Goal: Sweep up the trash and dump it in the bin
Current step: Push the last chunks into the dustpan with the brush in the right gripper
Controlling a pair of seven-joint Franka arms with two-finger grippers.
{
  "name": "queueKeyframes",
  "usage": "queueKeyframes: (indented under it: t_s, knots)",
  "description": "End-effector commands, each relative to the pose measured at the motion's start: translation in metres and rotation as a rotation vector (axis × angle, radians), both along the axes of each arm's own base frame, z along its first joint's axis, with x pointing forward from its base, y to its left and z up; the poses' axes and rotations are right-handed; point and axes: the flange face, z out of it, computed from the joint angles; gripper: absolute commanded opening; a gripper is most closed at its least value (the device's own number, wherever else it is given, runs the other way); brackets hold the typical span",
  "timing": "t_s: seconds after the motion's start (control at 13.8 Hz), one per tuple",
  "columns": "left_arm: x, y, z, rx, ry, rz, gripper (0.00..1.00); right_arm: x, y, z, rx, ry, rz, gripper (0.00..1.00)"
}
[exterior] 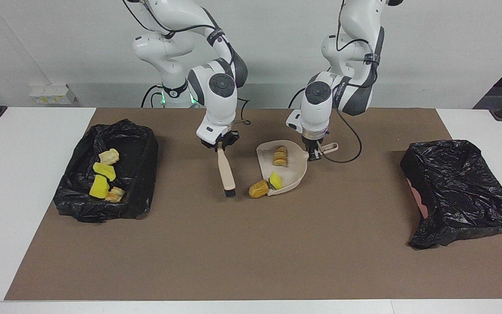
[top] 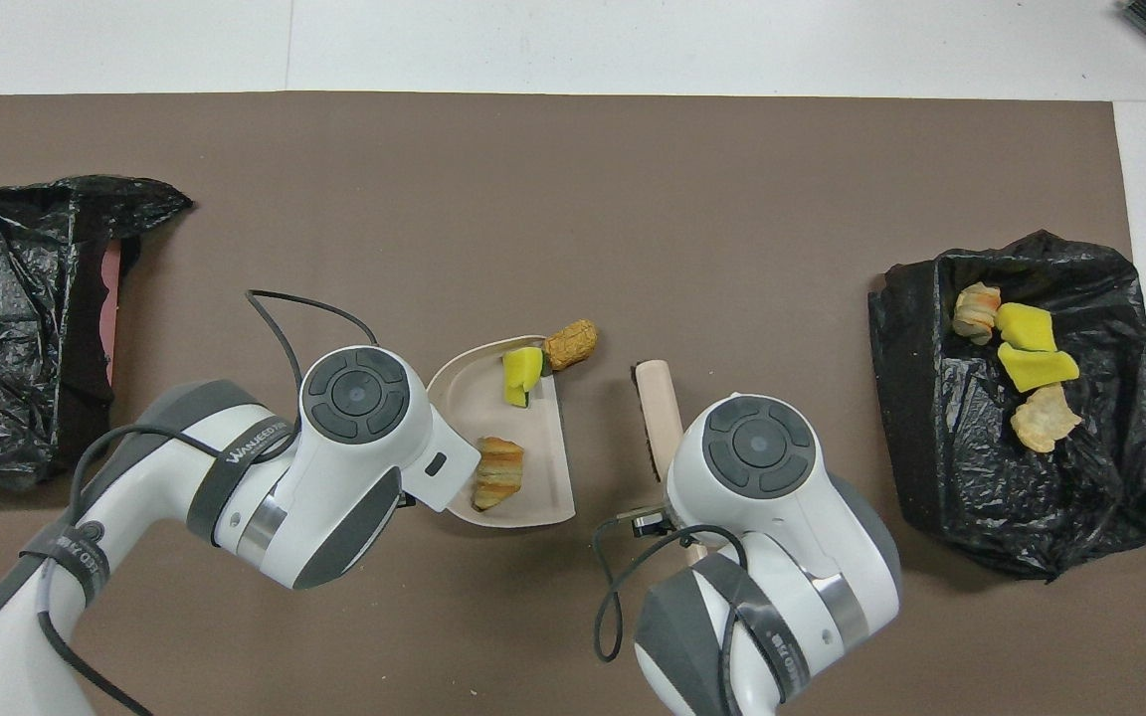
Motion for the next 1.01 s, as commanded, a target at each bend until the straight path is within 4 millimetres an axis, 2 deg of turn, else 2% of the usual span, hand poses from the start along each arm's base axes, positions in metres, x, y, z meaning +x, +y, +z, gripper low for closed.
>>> queueKeyframes:
  t_s: [0.0,0.07,0.14,0.29,0.36,0.43,0.65,0.79,0.94]
  knots:
    - [-0.005,0.009,-0.001,0.024,-0.028,0.061,0.00,0.024,0.024,-0.017,0.025,-0.008,0.150,0.00]
    - [-0.005,0.009,-0.001,0.023,-0.028,0.060,0.00,0.022,0.026,-0.018,0.056,0.015,0.294,0.00]
    - [-0.005,0.010,-0.001,0.025,-0.027,0.060,0.00,0.019,0.028,-0.018,0.094,0.040,0.346,0.00]
    - [-0.005,0.010,-0.001,0.025,-0.027,0.060,0.00,0.002,0.043,-0.018,0.192,0.101,0.300,0.00]
    - [-0.005,0.010,-0.001,0.025,-0.026,0.057,0.00,-0.014,0.061,-0.012,0.222,0.115,0.312,0.00]
    - [-0.005,0.010,-0.001,0.025,-0.026,0.055,0.00,-0.026,0.063,-0.017,0.236,0.157,0.296,0.00]
    - [-0.003,0.009,-0.001,0.019,-0.027,0.042,0.00,-0.043,0.069,-0.009,0.326,0.235,0.216,0.00]
    - [0.003,0.017,-0.001,0.014,-0.015,-0.017,0.00,-0.038,0.061,0.002,0.331,0.217,0.208,0.00]
    - [0.011,0.028,0.003,0.010,-0.012,-0.060,0.00,-0.024,0.033,0.012,0.316,0.242,0.167,0.00]
